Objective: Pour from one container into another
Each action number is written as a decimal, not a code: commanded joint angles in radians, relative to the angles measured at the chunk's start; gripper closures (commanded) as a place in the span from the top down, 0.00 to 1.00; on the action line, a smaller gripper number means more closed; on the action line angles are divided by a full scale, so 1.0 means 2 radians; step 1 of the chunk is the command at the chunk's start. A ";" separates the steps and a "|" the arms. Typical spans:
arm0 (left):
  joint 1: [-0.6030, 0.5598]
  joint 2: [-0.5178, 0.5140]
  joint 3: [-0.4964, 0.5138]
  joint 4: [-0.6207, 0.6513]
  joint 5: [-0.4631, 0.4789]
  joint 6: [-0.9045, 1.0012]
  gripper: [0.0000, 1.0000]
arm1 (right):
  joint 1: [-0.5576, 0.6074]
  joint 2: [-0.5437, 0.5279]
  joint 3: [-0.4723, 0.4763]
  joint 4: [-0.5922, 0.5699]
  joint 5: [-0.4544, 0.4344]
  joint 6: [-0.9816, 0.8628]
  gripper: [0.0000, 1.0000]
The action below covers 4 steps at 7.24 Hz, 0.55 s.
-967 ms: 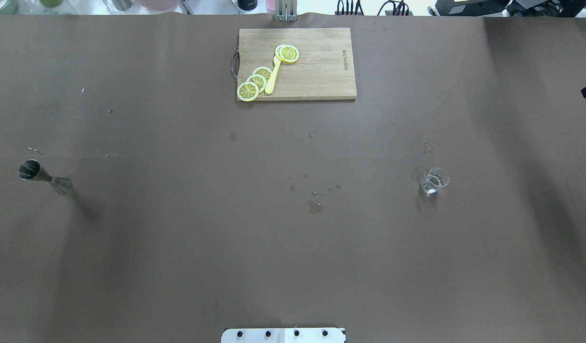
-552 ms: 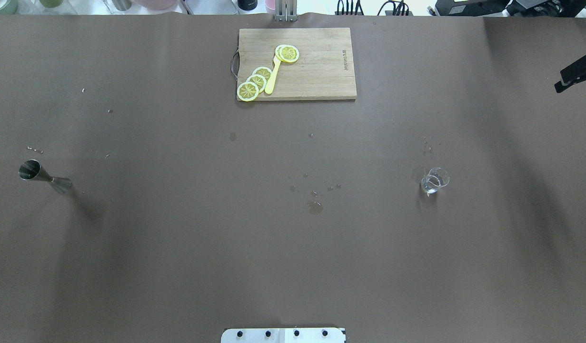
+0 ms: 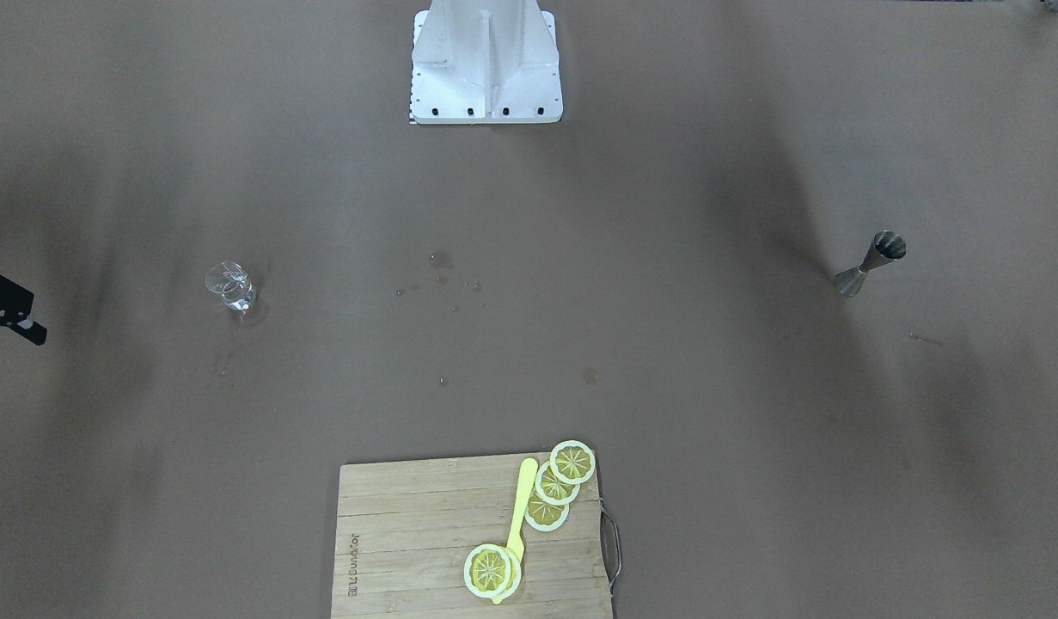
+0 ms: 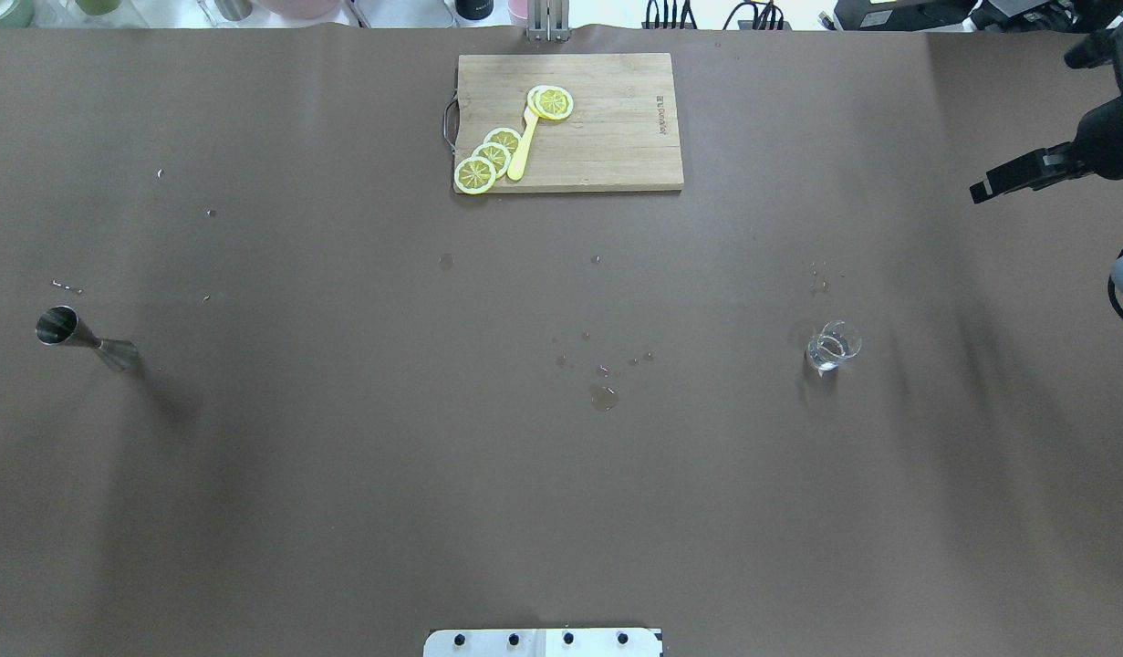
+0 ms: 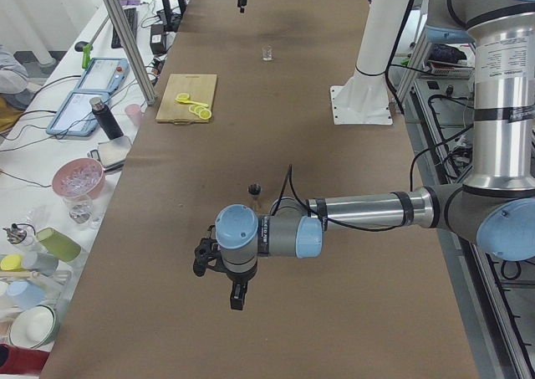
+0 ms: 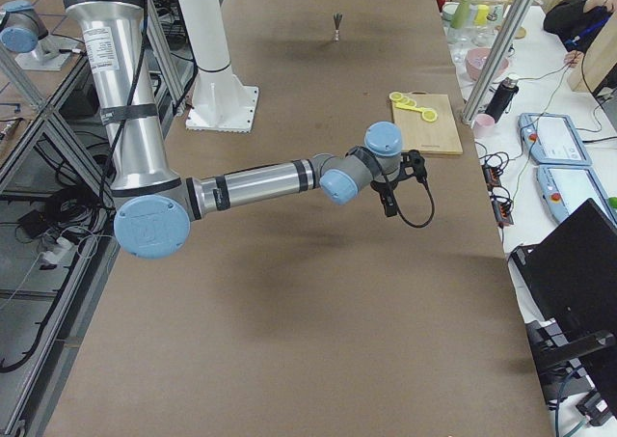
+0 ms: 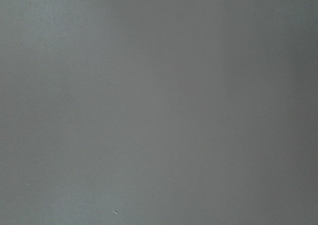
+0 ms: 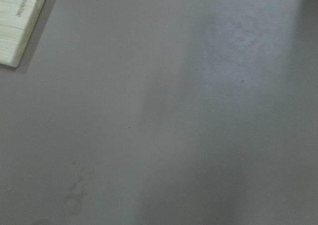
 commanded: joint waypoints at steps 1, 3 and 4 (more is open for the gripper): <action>0.001 -0.004 0.004 -0.001 -0.002 0.004 0.99 | -0.042 -0.036 -0.018 0.165 0.015 0.000 1.00; 0.001 -0.004 0.005 0.000 -0.001 0.003 0.99 | -0.046 -0.043 -0.034 0.265 0.044 0.000 1.00; 0.001 -0.004 0.005 0.000 -0.002 0.001 0.99 | -0.046 -0.045 -0.034 0.290 0.055 -0.002 1.00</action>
